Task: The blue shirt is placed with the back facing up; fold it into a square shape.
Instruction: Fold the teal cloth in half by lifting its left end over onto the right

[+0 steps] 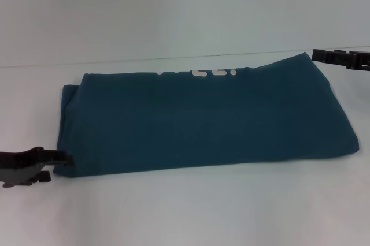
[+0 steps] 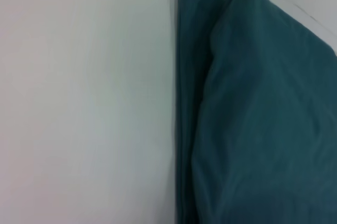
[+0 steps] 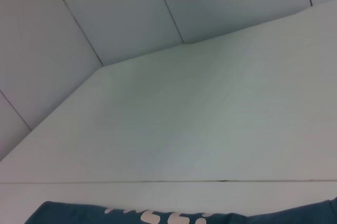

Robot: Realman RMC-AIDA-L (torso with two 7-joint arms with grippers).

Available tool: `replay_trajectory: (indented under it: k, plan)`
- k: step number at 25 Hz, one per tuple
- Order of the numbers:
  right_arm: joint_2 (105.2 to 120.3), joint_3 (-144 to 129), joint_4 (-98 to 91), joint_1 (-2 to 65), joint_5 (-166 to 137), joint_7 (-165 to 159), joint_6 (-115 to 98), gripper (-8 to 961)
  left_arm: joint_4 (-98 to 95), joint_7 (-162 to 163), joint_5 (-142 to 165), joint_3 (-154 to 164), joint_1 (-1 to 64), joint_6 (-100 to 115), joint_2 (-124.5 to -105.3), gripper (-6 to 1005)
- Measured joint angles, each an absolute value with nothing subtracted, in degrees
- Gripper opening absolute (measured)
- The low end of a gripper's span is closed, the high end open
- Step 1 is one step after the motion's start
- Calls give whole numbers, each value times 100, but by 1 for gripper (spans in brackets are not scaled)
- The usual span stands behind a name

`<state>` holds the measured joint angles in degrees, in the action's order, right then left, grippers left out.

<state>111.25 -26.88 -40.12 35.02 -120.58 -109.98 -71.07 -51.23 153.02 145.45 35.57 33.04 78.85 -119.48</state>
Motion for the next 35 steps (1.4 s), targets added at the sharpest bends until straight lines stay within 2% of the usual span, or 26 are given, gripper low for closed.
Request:
replay_trajectory:
  k: [35]
  plan:
    - [11116,-2663,-4084,3498,-12058,-11078,-7146,816,-4798,15451,15005,3761,3730,7819,-11862,725]
